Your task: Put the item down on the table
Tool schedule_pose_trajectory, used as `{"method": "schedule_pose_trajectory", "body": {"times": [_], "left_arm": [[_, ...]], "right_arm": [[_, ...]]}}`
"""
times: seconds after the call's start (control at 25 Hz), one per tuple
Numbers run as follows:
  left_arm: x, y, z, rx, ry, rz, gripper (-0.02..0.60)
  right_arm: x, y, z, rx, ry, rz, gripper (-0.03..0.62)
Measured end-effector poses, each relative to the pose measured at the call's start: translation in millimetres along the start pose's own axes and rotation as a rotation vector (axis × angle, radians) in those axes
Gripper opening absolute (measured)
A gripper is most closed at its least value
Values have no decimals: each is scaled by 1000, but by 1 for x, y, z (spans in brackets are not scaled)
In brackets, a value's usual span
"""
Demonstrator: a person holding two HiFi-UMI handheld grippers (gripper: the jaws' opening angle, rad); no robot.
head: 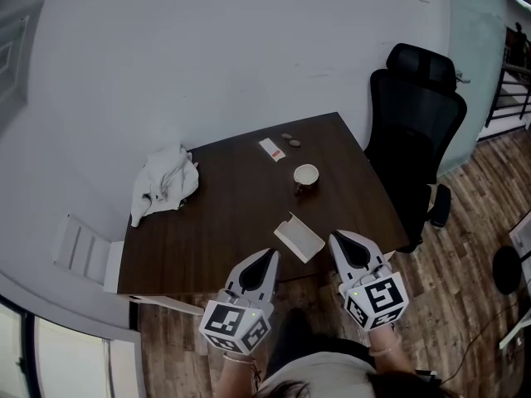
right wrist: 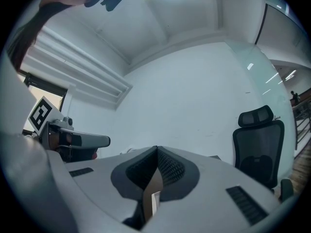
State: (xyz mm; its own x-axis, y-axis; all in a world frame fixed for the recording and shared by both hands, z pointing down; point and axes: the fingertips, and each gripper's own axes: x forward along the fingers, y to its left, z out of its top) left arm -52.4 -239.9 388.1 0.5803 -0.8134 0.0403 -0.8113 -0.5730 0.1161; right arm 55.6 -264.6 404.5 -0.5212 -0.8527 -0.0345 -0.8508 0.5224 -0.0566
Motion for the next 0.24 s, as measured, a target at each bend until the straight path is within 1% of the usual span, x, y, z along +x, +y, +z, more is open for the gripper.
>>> {"method": "schedule_pose_trajectory", "body": {"times": [0.24], "left_arm": [[9, 1, -2, -10, 9, -9, 18]], "right_arm": [[5, -6, 0, 9, -9, -9, 6]]}}
